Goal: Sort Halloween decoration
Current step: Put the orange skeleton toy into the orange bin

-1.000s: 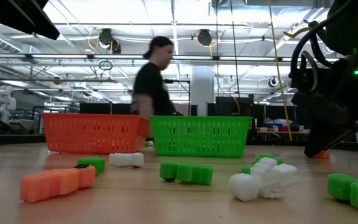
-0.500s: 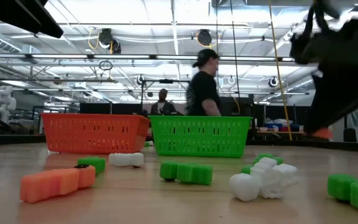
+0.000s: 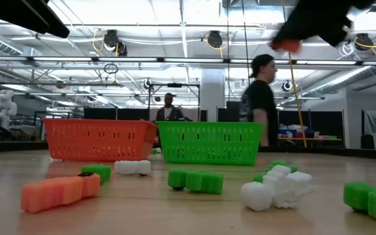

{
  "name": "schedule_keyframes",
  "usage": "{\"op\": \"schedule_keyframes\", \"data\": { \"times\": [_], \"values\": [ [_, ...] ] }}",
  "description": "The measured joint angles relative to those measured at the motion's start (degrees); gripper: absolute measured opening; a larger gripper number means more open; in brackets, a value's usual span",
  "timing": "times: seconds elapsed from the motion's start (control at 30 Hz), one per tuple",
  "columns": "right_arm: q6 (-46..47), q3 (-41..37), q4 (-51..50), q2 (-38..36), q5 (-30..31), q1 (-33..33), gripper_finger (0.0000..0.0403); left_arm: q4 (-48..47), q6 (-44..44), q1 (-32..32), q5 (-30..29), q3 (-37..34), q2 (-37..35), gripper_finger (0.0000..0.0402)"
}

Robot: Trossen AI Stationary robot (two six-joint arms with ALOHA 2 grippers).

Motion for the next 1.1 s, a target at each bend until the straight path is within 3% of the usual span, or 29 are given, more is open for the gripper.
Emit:
{"op": "schedule_keyframes", "data": {
  "times": [0.23,0.5,0.9,1.1],
  "values": [
    [-31.7,0.1,26.2,1.9,4.6,-1.1,0.0007,0.3,-0.2,0.0,0.0,0.0,0.0,0.0175],
    [-52.3,0.1,55.6,11.4,3.6,-5.0,0.0008,4.2,2.7,0.0,0.0,0.0,0.0,0.0175],
    [-57.0,0.1,84.8,24.5,-16.9,-11.3,0.001,4.5,4.0,-0.1,0.7,0.0,0.0,0.0175],
    [-55.8,0.1,90.9,27.5,-23.1,-13.5,0.001,4.5,4.0,-0.1,0.9,0.0,0.0,0.0175]
  ]
}}
